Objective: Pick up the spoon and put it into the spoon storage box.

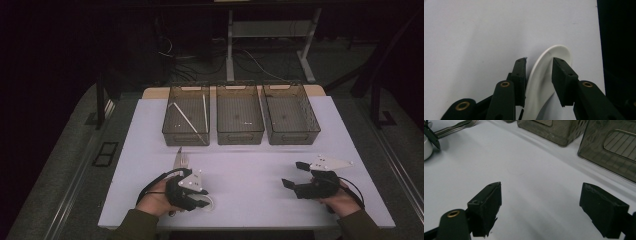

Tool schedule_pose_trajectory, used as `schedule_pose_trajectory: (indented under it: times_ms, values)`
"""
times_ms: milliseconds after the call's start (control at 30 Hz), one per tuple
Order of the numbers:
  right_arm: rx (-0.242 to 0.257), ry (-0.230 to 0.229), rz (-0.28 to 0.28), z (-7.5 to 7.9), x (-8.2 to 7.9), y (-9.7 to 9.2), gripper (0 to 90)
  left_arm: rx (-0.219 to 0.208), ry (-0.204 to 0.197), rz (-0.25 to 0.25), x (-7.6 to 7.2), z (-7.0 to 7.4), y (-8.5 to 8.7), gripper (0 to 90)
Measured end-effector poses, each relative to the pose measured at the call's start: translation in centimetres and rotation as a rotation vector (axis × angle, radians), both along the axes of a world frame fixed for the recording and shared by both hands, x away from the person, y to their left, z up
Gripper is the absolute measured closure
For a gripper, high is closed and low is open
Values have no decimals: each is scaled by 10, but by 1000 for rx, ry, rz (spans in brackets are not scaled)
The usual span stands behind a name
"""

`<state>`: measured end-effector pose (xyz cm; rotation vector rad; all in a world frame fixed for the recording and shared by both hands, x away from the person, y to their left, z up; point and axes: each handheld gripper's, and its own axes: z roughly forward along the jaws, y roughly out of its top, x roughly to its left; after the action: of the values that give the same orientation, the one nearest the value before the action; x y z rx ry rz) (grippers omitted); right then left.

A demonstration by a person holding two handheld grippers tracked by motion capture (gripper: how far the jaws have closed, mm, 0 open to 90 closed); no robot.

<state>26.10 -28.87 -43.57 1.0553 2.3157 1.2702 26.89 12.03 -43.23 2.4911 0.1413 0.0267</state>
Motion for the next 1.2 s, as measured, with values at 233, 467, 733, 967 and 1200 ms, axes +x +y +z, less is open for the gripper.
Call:
schedule_pose_trajectory:
  times_ms: [233,467,733,967,1200]
  values:
    - [1,2,-2,0,0,0,181,19,3,-1,-1,2,1,706]
    - [2,2,-2,0,0,0,181,14,15,-3,0,6,4,790]
    - [1,-2,-1,0,0,0,180,0,31,6,-2,9,7,836]
    - [0,-12,12,0,0,2,180,-11,16,46,-1,11,7,837]
    - [15,-13,26,-1,-1,5,180,-64,-13,103,0,20,10,837]
